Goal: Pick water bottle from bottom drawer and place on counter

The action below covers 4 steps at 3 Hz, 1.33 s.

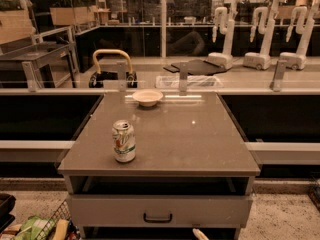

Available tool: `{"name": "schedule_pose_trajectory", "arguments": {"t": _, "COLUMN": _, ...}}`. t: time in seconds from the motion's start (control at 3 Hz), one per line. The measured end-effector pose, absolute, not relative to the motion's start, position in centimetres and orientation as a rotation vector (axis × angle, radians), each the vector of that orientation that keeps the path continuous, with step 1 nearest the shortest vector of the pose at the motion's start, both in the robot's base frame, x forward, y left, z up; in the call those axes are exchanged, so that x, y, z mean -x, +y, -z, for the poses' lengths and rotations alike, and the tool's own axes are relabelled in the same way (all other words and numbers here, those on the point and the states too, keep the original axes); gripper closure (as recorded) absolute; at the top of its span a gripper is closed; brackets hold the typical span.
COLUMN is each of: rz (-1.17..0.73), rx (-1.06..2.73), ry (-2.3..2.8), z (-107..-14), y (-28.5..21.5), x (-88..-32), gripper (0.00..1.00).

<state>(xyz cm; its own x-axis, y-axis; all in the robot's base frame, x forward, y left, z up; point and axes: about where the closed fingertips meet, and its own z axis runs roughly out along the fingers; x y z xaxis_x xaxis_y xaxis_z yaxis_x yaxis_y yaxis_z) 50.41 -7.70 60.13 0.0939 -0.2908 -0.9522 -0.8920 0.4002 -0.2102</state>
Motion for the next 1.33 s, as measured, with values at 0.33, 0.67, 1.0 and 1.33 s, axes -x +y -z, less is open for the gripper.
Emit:
{"name": "schedule_pose_trajectory", "arguments": {"t": 0.33, "rz": -0.605, "rx": 1.069, "ry": 1.445, "z": -53.7, "y": -5.5, "x": -53.3, "gripper": 0.0}}
{"name": "schedule_pose_trajectory", "arguments": {"t": 0.67, "rz": -0.645, "rx": 1.075, "ry": 1.53, "z": -45.1, "y": -4.0, "x": -55.0, "gripper": 0.0}}
{"name": "schedule_pose_trajectory", "arguments": {"t": 1.0, "rz": -0.709, "rx": 1.091, "ry": 1.635, "z": -40.7, "y": -5.3, "x": -52.2, "gripper": 0.0}}
{"name": "schedule_pose_trajectory", "arguments": {"t": 1.33, "rz": -0.718, "rx": 1.089, "ry": 1.631, "z": -40.4, "y": -5.1, "x": -52.2, "gripper": 0.0}}
